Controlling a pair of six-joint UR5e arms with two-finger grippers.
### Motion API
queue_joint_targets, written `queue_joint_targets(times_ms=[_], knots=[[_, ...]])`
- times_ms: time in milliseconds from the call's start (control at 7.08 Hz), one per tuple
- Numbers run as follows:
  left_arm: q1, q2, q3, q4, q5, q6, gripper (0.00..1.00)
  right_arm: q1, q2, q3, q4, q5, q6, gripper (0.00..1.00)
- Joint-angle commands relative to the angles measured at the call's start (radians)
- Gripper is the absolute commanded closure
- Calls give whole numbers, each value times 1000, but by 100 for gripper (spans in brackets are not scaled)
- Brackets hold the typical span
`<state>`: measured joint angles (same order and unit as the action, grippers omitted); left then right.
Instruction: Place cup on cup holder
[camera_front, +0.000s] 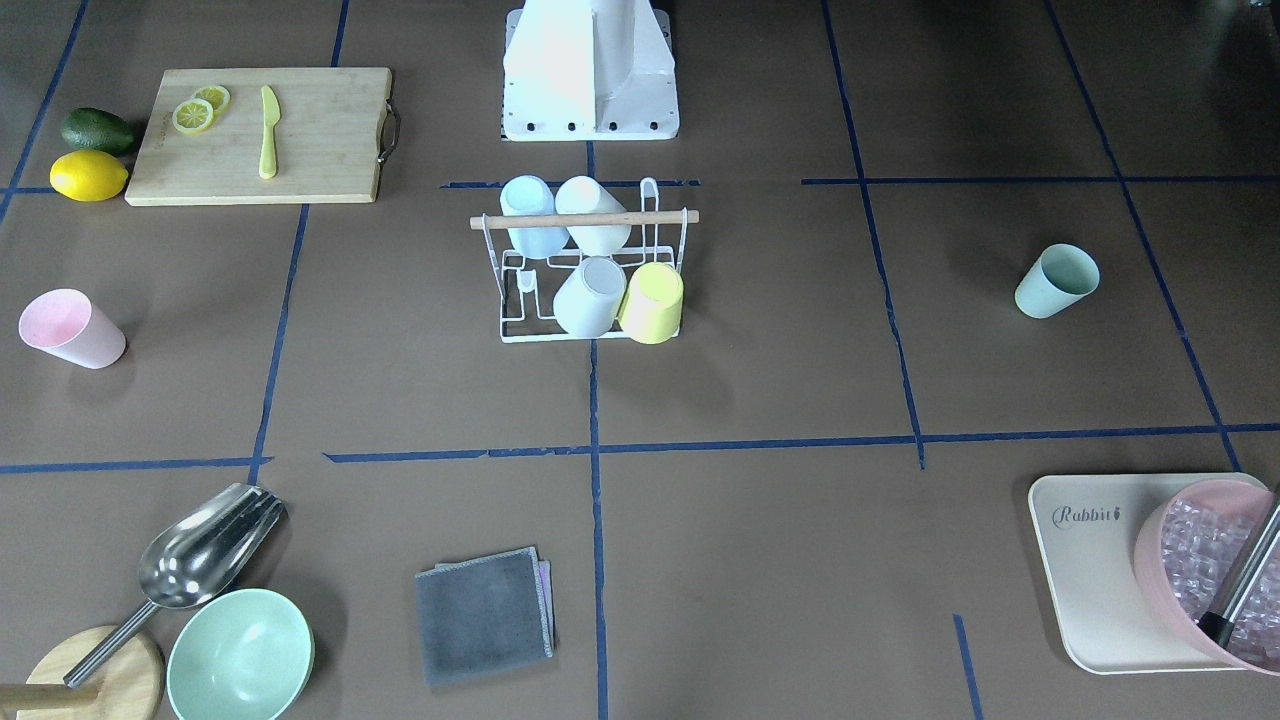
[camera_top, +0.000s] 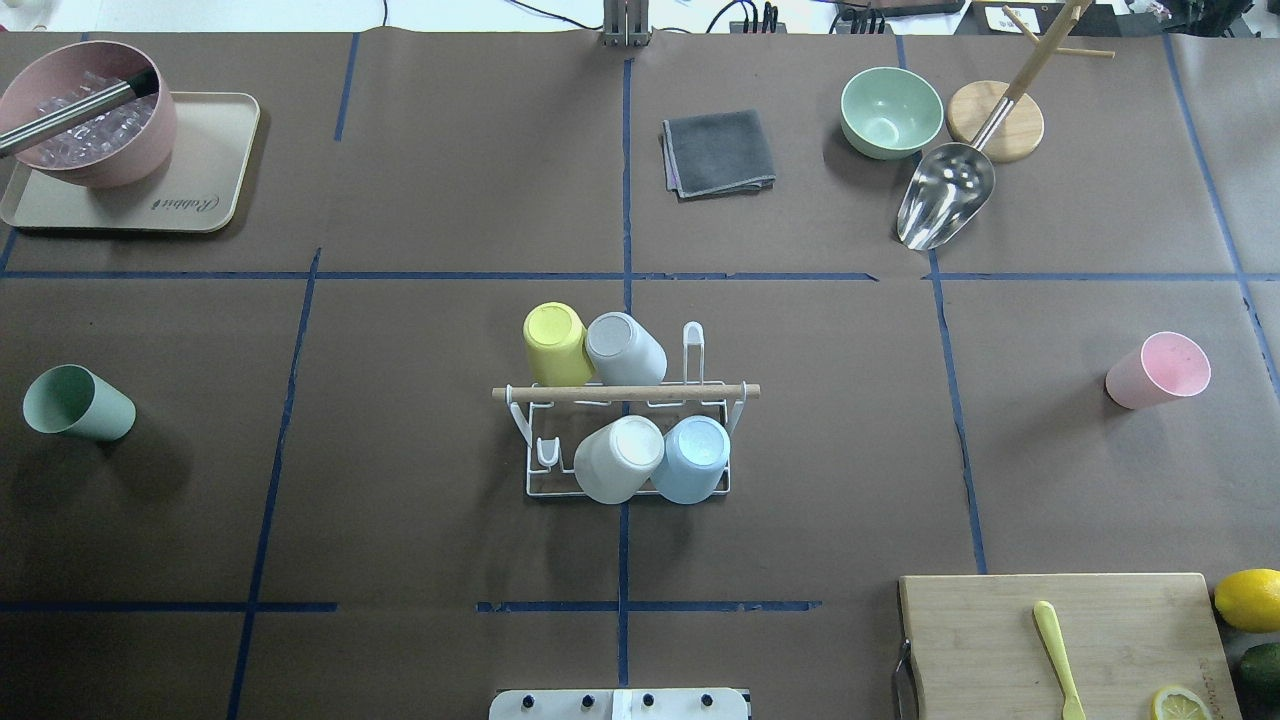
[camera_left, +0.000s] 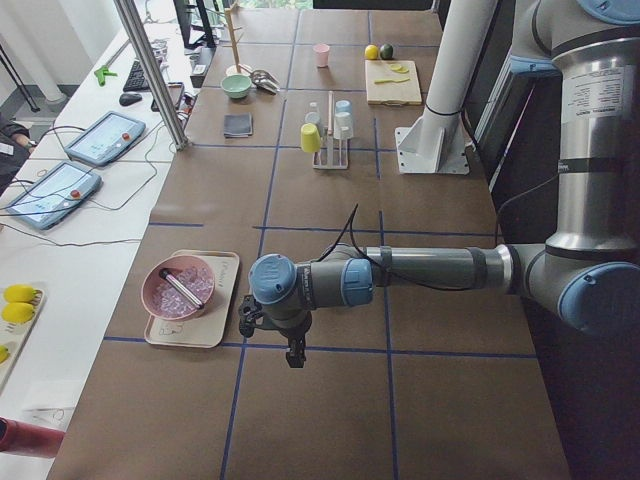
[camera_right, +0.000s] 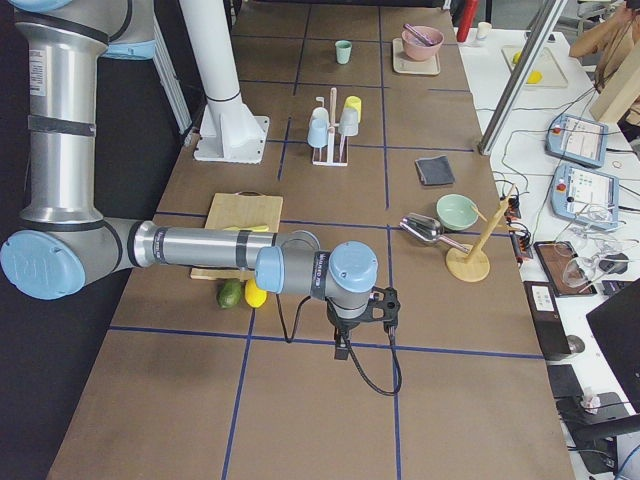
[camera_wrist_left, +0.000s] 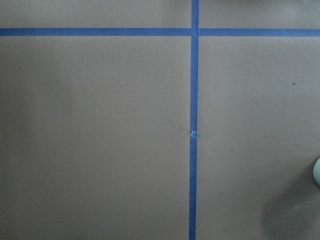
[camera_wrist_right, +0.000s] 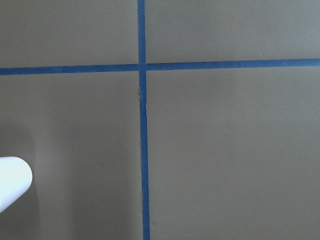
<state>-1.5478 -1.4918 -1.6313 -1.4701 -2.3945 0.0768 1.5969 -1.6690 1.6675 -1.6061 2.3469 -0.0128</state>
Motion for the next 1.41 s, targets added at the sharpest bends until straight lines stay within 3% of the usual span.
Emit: queue_joint_targets(times_ms=[0, 1271], knots=[[2, -4, 7, -1, 0, -5, 0, 0, 0, 3, 0, 0, 2, 0], [3, -44, -35, 31, 3, 3, 0, 0, 0, 0, 0, 0, -4, 0]])
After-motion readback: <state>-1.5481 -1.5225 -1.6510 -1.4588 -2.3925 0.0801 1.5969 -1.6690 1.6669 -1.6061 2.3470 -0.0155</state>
